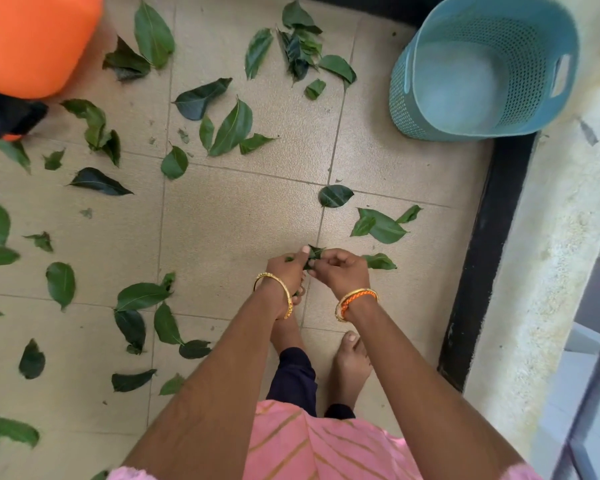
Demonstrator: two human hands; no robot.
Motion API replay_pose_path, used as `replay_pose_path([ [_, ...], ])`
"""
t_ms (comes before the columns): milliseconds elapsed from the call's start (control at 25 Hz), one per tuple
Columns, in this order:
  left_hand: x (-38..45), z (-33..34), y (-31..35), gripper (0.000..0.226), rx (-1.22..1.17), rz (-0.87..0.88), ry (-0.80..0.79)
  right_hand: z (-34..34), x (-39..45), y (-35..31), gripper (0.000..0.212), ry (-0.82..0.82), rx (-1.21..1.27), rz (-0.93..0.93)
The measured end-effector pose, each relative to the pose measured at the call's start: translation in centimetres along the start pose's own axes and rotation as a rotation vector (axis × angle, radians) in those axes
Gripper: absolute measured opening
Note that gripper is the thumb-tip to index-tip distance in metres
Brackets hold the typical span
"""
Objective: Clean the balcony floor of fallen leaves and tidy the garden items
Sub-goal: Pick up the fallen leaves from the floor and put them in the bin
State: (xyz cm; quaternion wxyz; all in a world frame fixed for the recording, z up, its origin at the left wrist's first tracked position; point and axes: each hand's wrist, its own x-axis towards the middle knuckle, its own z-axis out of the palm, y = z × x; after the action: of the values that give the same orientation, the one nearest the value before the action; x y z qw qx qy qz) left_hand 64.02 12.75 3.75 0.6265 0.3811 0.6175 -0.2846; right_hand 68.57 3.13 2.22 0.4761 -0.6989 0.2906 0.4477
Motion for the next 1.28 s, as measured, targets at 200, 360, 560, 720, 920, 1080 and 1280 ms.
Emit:
replay_pose_path([
  [200,-0.3,0.2,2.3,0.03,0.06,0.1,0.119,-1.0,-0.2,-4.5,0.018,-0.092,-0.079,-0.003],
  [360,1.3,-0.9,3.5,0.03,-0.037,0.042,0.13,-1.4,5.4,-5.7,0.041,0.07,-1.008,-0.545],
  [560,2.5,-0.9,3.2,0.04,0.011,0.019,0.145,0.0,10.6,-4.3,0.046,0.103,-1.354,-0.661],
  [720,2.2,-0.8,3.2,0.037,0.132,0.018,0.132,-0.2,11.3,-3.6,0.033,0.166,-1.312,-0.684],
  [920,1.0,0.8,4.5,0.016,-0.048,0.005,0.139,-0.5,4.8,-5.0,0.022,0.005,-0.523,-0.332],
  [1080,-2.1,2.8,4.6,0.02,-0.112,0.04,0.031,-1.5,-1.4,-5.1,0.021,0.007,-0.303,-0.133],
  [1280,-4.7,3.9,3.7,0.021,-0.09,0.105,-0.018,-3.7,-3.9,-5.4,0.023,-0.018,-0.252,-0.084],
])
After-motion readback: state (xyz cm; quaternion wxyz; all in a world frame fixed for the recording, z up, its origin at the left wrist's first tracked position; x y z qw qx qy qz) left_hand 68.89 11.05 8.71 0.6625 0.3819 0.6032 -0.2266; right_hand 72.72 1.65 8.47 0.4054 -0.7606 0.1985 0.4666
